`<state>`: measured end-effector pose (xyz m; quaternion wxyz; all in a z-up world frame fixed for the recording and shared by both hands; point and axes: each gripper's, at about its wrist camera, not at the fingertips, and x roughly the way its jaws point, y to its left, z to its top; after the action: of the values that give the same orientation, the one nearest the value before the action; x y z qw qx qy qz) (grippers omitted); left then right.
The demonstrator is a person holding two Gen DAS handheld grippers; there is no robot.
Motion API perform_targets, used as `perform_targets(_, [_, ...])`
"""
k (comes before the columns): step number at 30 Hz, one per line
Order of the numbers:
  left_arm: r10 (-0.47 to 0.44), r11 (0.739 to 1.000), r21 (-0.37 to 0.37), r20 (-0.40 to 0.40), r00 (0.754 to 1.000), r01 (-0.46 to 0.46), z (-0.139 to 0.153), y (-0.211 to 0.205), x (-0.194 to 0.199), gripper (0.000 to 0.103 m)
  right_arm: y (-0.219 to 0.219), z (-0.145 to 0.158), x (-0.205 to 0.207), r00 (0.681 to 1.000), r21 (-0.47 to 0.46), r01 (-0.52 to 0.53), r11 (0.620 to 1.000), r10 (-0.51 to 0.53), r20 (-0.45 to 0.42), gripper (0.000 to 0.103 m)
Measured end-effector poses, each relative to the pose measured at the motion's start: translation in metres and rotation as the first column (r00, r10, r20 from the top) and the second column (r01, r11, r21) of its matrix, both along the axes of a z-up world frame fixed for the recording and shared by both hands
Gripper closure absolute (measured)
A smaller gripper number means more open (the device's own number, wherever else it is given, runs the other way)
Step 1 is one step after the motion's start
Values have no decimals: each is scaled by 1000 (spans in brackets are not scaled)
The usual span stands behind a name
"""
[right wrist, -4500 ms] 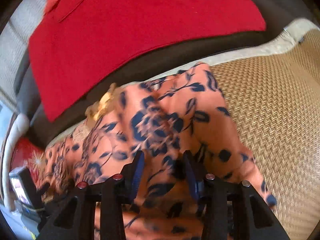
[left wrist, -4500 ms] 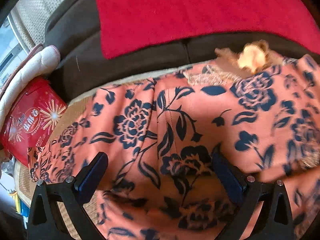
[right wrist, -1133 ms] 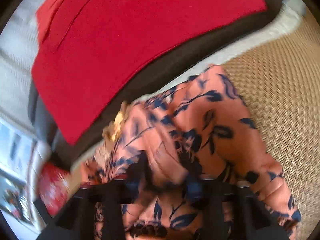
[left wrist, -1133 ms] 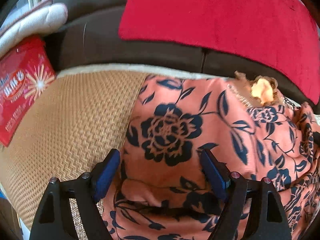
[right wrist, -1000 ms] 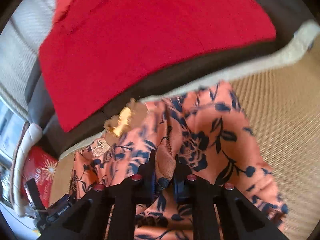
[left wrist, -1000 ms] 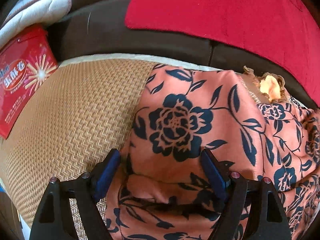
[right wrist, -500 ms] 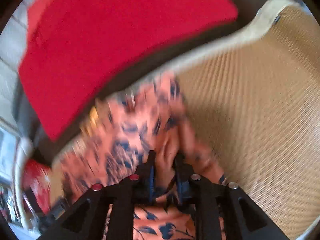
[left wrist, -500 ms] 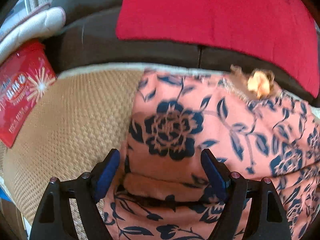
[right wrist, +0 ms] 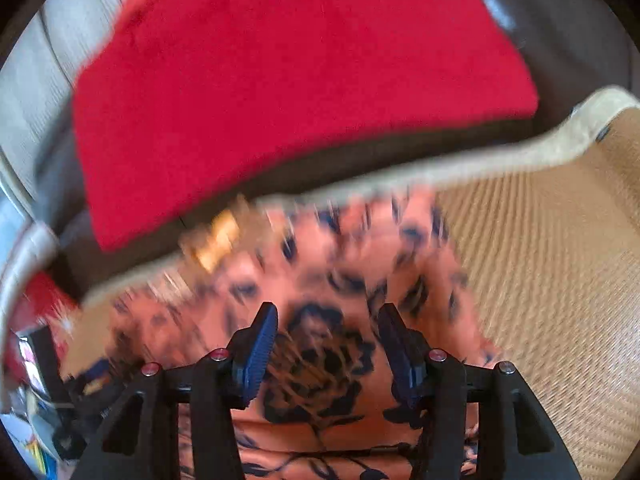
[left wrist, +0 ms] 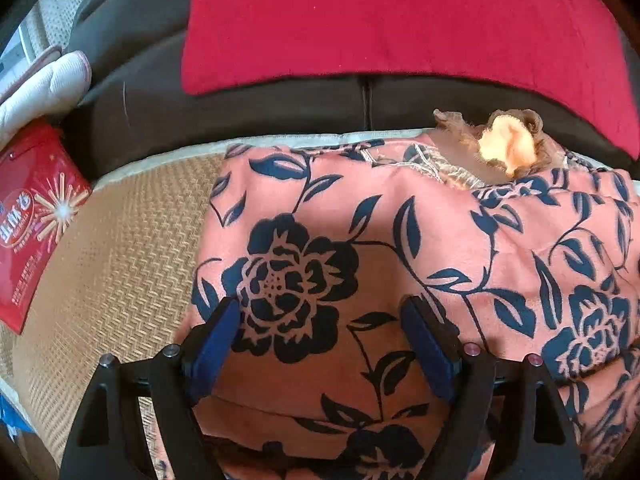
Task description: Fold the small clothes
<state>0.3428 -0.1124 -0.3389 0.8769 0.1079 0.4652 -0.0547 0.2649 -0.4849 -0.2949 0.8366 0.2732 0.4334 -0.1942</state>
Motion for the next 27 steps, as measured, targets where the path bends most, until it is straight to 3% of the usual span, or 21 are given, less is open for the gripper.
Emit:
perform_targets(1, [4,1000,3,8,1000,-4,2,-1,0,19,-3,-14,3,999,35,1,999,1,-53,49])
perform_targets(4, [11,999,-31,61,998,-10,17,1,-7,19,-3,-3,-5,1000,7,7,1000,-7,-16,49])
perform_targets(6, [7,999,-46,100,995,-3,26,1,-15,19,-4,13,-15,996,2,6,1000,-6,89,49])
perform_targets(8, [2,1000,-20,97,995,0,23,0,-19,18,-4,13,-18,994,7,-21,1000,20,106,49])
perform_targets(10, [-1,1000,18,20,1000,1,4,-3,-19,18,1,-10,-12,998,53,-70,996,70,-3,46])
perform_targets(11, [13,1000,1,16,1000,-13,0,0,-23,18,4,-23,-11,993,79,-95,992,100,-64,47])
perform_targets(12, [21,1000,-15,19,1000,-20,4,3,-27,18,10,-15,-16,993,0,-112,994,112,-30,47])
perform_targets(14, [5,1000,-23,17,1000,-4,14,5,-35,18,13,0,-25,992,-18,-123,992,122,-33,47])
perform_targets(16, [-8,1000,-22,53,999,9,28,13,-50,18,10,15,-46,993,20,-102,995,100,61,46])
perform_targets(21, [-42,997,-63,104,994,48,68,51,-105,18,-9,40,-107,988,47,-32,998,24,150,43])
perform_targets(27, [-30,995,-93,72,997,36,81,128,-176,18,-21,57,-239,969,141,61,988,-92,228,30])
